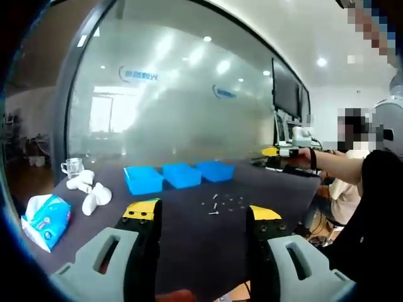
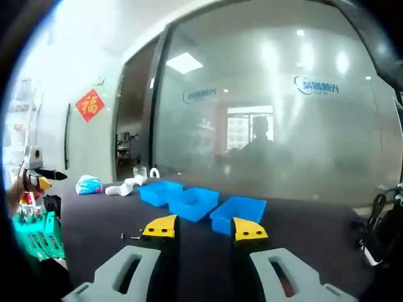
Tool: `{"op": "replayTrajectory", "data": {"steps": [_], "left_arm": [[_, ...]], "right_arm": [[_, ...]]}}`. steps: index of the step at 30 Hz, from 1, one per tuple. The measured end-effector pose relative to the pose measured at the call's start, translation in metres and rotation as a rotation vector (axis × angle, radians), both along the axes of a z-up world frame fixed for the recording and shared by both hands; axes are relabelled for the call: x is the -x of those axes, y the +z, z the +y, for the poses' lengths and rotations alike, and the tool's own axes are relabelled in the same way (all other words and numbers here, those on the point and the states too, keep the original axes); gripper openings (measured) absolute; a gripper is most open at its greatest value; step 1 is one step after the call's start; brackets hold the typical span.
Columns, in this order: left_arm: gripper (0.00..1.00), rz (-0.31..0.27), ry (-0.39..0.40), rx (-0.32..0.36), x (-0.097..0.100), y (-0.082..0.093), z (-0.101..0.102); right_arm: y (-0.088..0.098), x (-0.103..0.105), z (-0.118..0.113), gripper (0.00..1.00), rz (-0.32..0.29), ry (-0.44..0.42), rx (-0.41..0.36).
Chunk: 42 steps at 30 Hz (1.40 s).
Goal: Sort the screws, nuts, and washers into the corresponding bins
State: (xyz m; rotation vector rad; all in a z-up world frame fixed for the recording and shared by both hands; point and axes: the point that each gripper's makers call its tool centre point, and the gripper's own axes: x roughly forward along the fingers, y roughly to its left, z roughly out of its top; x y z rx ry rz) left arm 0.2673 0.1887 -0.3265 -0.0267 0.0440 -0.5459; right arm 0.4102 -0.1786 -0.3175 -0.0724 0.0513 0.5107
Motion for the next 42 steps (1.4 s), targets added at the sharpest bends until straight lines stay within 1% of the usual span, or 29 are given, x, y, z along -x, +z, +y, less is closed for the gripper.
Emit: {"op": "replayTrajectory", "data": {"steps": [3,9,12,14,20,23,25,26,29,35,42], "left_arm": [[0.52,0.004,-0.006,-0.002,-0.002,-0.002,-0.002],[0.52,0.012,-0.020,-0.008,-0.004,-0.004,-0.008],[0.52,0.012,-0.024,-0.006,-0.005,-0.005,-0.010],[0.52,0.015,-0.026,-0.008,-0.005,-0.006,-0.012],[0.52,0.020,-0.041,-0.015,-0.005,-0.007,-0.017],[0.52,0.021,-0.046,-0.021,-0.005,-0.008,-0.018],[0.52,0.026,-0.053,-0.019,-0.004,-0.009,-0.019],[0.52,0.028,-0.053,-0.014,-0.003,-0.009,-0.019],[0.52,0.032,-0.053,-0.007,-0.003,-0.011,-0.019],[0.52,0.034,-0.049,-0.003,-0.001,-0.012,-0.017],[0.52,0.038,-0.052,-0.008,0.001,-0.015,-0.017]], "right_arm": [[-0.010,0.013,-0.015,0.28,0.007,-0.007,0.009],[-0.022,0.035,-0.033,0.28,0.027,-0.023,-0.005],[-0.024,0.046,-0.041,0.28,0.031,-0.030,-0.027],[-0.023,0.054,-0.045,0.28,0.027,-0.029,-0.056],[-0.021,0.069,-0.054,0.28,0.012,-0.052,-0.103],[-0.024,0.076,-0.052,0.29,0.018,-0.043,-0.111],[-0.027,0.080,-0.048,0.31,0.023,-0.016,-0.095],[-0.027,0.082,-0.045,0.33,0.023,0.003,-0.095],[-0.028,0.084,-0.043,0.34,0.025,0.016,-0.100],[-0.026,0.083,-0.037,0.34,0.042,0.048,-0.099],[-0.027,0.078,-0.025,0.34,0.071,0.113,-0.048]]}}
